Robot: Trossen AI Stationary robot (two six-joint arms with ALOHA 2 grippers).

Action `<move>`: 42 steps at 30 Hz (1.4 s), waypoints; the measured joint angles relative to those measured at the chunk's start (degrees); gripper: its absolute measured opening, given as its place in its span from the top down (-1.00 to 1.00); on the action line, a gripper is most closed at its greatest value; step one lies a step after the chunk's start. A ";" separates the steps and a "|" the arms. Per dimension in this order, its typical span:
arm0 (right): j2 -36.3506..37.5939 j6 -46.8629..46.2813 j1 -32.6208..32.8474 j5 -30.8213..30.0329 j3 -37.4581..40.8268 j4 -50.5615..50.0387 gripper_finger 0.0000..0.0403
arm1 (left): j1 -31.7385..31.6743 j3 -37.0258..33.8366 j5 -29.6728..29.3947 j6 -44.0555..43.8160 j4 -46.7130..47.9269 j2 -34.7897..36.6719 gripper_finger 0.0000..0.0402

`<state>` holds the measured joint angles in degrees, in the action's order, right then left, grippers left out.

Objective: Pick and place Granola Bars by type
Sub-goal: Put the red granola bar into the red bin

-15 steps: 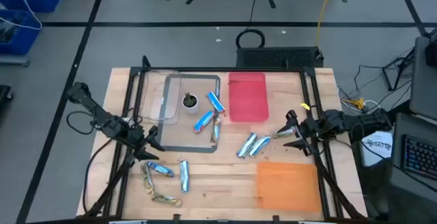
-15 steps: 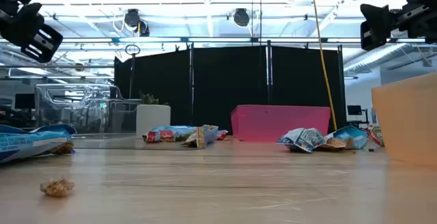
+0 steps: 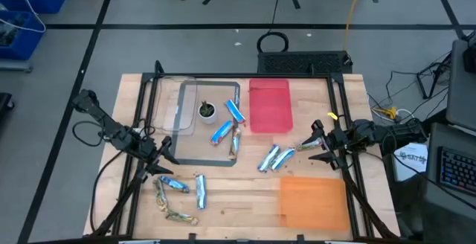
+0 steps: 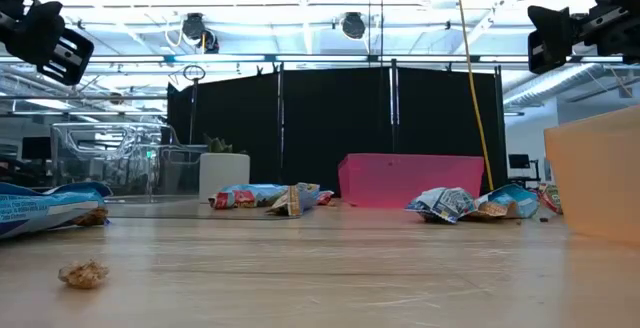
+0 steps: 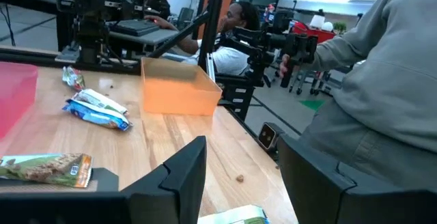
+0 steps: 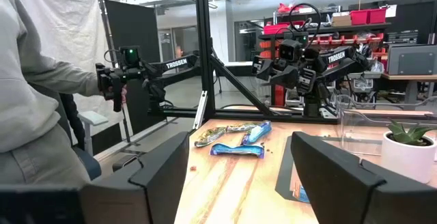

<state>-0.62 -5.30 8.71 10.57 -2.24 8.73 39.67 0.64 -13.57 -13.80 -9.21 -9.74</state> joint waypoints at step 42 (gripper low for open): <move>0.00 -12.16 0.00 -15.40 0.00 13.25 -0.25 | -0.05 0.00 -15.16 -10.79 -19.52 0.02 0.08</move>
<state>-0.62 -17.46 8.71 -4.84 -2.24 21.98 39.62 0.64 -28.73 -24.59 -28.74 -9.72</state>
